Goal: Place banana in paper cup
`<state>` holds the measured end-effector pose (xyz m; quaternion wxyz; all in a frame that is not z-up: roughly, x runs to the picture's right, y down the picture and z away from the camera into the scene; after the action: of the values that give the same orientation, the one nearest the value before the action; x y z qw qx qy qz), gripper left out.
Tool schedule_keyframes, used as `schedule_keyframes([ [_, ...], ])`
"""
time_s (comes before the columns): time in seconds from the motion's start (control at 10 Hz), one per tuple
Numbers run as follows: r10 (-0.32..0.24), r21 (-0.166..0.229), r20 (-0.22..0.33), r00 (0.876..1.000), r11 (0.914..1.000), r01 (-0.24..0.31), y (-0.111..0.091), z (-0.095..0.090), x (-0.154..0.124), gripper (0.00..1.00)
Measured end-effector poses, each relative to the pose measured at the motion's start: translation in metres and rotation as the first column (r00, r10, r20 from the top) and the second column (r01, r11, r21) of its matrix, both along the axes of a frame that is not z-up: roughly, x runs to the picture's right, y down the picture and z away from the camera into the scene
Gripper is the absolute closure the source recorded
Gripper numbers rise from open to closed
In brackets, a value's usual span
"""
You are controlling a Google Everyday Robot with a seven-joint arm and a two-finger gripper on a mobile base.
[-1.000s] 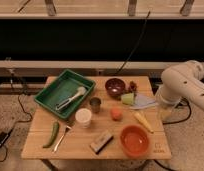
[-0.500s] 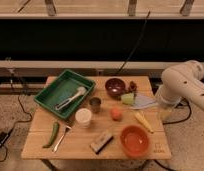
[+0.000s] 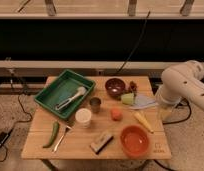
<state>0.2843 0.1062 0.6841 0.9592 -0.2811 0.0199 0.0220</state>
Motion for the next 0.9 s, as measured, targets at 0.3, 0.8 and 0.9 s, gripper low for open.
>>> schedule_keyframes([
  [0.3,-0.010,-0.011,-0.017,1.000,0.9999,0.010,0.000,0.006,-0.001,0.35],
  [0.8,0.018,-0.057,-0.074,0.997,0.9981,-0.023,0.037,0.075,-0.008,0.35],
  [0.9,0.040,-0.062,-0.096,0.995,0.9970,-0.046,0.045,0.096,-0.008,0.35],
])
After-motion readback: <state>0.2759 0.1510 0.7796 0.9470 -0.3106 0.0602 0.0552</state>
